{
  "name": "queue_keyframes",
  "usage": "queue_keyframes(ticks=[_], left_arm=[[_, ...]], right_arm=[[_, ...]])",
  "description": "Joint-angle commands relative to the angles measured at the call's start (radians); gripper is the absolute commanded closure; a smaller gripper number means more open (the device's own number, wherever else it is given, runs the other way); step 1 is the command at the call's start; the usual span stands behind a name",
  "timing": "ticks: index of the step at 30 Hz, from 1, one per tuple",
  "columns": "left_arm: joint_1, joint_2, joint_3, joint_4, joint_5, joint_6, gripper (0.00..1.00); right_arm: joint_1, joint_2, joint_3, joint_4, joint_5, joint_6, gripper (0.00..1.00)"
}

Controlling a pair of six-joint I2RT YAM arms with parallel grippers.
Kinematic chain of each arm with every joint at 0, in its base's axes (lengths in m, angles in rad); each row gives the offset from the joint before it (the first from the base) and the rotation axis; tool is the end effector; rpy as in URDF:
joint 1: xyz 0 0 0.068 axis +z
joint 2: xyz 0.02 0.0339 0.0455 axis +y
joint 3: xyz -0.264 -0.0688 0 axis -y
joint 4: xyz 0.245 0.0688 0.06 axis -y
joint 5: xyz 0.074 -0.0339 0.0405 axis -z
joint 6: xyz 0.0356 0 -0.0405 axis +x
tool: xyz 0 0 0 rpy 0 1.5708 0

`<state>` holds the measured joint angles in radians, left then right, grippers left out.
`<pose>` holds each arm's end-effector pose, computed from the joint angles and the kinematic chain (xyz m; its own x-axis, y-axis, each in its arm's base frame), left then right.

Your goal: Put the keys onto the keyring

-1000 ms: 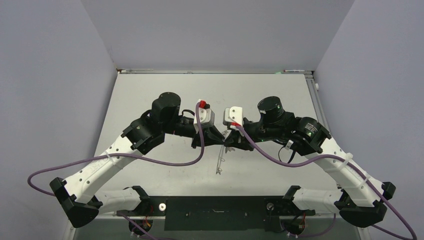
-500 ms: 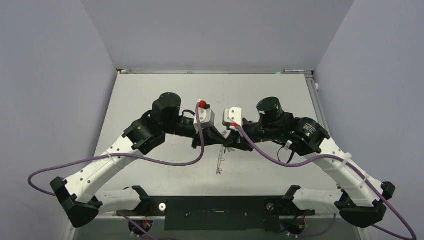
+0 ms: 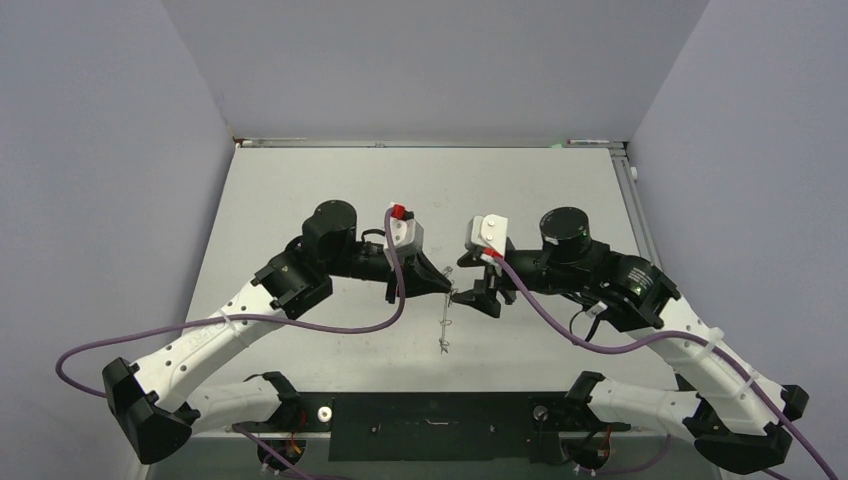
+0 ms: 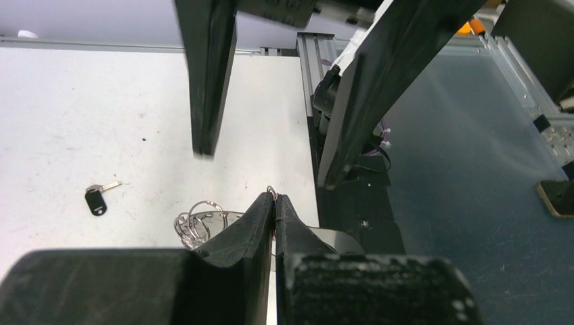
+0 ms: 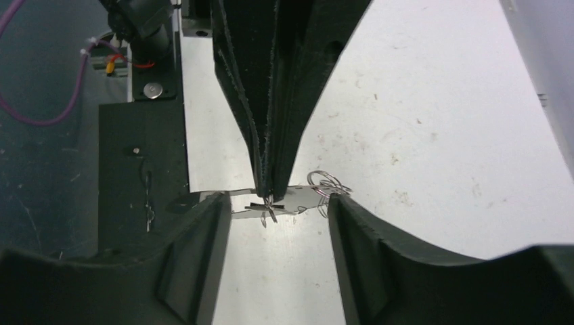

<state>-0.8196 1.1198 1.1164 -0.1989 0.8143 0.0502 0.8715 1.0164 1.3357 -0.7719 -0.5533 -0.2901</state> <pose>0.1494 -0.1979 0.3905 -0.0874 0.1440 -0.9857 0.9935 -0.0595 -0.0968 0.1071 0.1564 0.4262 0.0035 -0.3739 -0.9275 -0.9959 0.0825 -0.0370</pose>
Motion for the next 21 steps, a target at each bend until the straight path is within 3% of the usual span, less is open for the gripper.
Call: queue_keyframes(ticks=[1, 7, 12, 18, 21], left_arm=[[0.034, -0.085, -0.089, 0.364, 0.03, -0.191, 1.0], [0.053, -0.15, -0.232, 0.655, -0.012, -0.339, 1.0], [0.054, -0.172, -0.274, 0.755, -0.027, -0.387, 1.0], [0.057, -0.203, -0.447, 1.163, -0.182, -0.537, 1.0], [0.061, -0.199, -0.48, 1.273, -0.228, -0.577, 1.0]], right_arm=[[0.004, -0.112, -0.047, 0.19, 0.086, 0.067, 0.4], [0.004, -0.235, -0.157, 0.322, 0.09, 0.118, 0.48], [0.003, -0.253, -0.202, 0.385, 0.066, 0.147, 0.56], [0.004, -0.23, -0.23, 0.454, 0.043, 0.18, 0.57], [0.004, -0.221, -0.257, 0.505, 0.036, 0.208, 0.58]])
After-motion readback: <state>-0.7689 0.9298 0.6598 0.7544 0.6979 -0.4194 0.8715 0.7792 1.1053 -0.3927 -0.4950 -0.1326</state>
